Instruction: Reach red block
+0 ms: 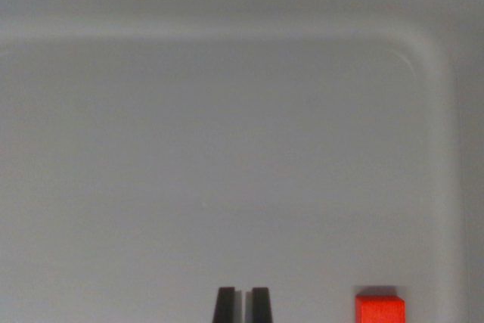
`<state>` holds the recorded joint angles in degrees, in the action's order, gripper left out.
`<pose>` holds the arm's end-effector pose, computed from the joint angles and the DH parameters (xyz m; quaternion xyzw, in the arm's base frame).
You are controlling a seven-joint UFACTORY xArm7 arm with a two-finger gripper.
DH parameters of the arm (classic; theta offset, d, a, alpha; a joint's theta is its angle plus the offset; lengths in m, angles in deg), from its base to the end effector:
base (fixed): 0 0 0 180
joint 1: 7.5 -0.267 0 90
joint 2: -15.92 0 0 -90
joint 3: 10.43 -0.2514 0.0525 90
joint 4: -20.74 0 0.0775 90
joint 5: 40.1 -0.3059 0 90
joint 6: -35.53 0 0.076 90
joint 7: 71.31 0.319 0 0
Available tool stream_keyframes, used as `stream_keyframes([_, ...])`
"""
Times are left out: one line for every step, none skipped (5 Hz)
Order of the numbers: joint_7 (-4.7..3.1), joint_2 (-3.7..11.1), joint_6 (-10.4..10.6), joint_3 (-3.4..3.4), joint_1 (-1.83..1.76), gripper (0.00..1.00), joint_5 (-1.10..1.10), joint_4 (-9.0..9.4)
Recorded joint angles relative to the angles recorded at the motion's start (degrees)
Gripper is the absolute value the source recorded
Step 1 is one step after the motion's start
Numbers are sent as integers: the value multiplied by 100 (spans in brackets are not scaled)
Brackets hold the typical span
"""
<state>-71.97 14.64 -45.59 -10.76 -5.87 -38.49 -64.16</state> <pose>0.4608 -0.0190 0.2655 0.9989 -0.0040 0.0439 0.0148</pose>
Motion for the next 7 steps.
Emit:
stream_keyframes([12, 31, 190, 35, 34, 0, 7, 165])
stream_keyframes([12, 31, 190, 35, 34, 0, 7, 165])
stream_keyframes([25, 65, 397, 73, 70, 0, 15, 345])
stream_keyframes([25, 65, 397, 73, 70, 0, 15, 345])
stream_keyframes([39, 101, 623, 115, 110, 0, 23, 541])
stream_keyframes([39, 101, 623, 115, 110, 0, 23, 541])
stream_keyframes([53, 138, 847, 156, 150, 0, 31, 735])
